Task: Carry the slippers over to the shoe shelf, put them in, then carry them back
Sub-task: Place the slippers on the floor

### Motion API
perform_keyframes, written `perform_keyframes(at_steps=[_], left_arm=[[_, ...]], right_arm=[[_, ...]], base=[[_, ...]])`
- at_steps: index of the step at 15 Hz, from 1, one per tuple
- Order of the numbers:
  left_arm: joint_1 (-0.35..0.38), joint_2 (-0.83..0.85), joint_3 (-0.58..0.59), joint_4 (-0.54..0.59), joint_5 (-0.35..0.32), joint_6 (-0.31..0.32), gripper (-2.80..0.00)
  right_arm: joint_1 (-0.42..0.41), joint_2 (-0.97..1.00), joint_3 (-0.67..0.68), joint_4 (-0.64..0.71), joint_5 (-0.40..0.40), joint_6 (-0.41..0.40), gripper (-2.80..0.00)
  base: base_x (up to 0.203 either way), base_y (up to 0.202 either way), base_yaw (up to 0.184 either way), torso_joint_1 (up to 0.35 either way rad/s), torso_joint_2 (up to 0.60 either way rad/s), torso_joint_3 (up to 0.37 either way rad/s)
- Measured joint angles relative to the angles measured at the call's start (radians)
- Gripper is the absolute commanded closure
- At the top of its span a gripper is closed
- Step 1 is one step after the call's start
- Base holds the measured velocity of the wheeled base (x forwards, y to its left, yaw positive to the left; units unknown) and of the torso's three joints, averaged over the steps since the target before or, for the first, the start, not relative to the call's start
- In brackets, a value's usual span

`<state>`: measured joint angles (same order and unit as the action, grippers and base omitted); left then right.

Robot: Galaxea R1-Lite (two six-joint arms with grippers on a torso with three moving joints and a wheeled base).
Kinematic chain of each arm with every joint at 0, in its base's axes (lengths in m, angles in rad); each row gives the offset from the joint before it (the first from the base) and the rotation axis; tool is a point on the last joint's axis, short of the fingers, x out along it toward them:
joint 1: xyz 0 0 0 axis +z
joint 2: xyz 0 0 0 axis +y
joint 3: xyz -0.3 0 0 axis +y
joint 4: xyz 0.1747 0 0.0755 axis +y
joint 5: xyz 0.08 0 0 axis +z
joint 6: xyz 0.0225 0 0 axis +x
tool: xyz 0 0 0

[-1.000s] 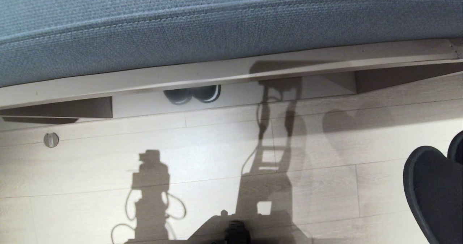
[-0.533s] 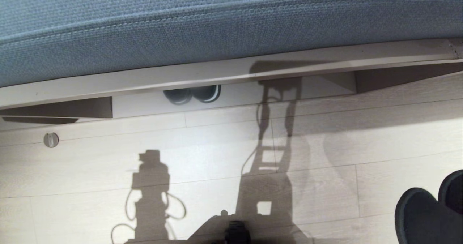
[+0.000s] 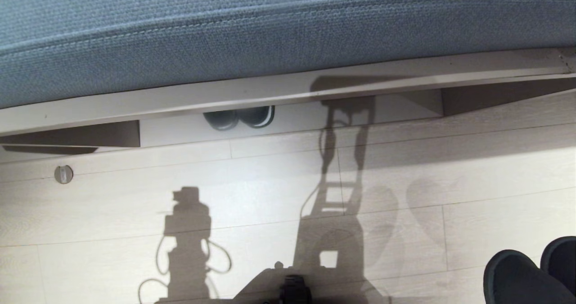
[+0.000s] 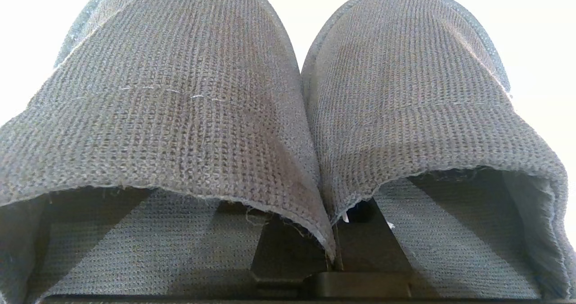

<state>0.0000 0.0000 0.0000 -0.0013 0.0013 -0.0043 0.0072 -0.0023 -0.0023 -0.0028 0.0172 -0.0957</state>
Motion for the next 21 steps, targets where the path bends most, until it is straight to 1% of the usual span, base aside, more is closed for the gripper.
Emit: perform_keyframes(at_steps=[5, 8, 19, 21], left_arm=[[0.0, 0.0, 0.0, 0.0, 0.0, -0.005, 0.0], [0.0, 0.0, 0.0, 0.0, 0.0, -0.007, 0.0], [0.0, 0.0, 0.0, 0.0, 0.0, -0.009, 0.0], [0.0, 0.0, 0.0, 0.0, 0.0, -0.01, 0.0]], right_arm=[[0.0, -0.002, 0.001, 0.007, -0.005, 0.025, 0.0], [0.0, -0.002, 0.002, 0.008, -0.005, 0.042, 0.0], [0.0, -0.001, 0.001, 0.008, -0.005, 0.025, 0.0], [0.0, -0.001, 0.001, 0.009, -0.006, 0.046, 0.0]], base=[[0.0, 0.0, 0.0, 0.0, 0.0, 0.052], [0.0, 0.0, 0.0, 0.002, 0.0, 0.178], [0.0, 0.0, 0.0, 0.001, 0.0, 0.2], [0.0, 0.0, 0.0, 0.001, 0.01, 0.207]])
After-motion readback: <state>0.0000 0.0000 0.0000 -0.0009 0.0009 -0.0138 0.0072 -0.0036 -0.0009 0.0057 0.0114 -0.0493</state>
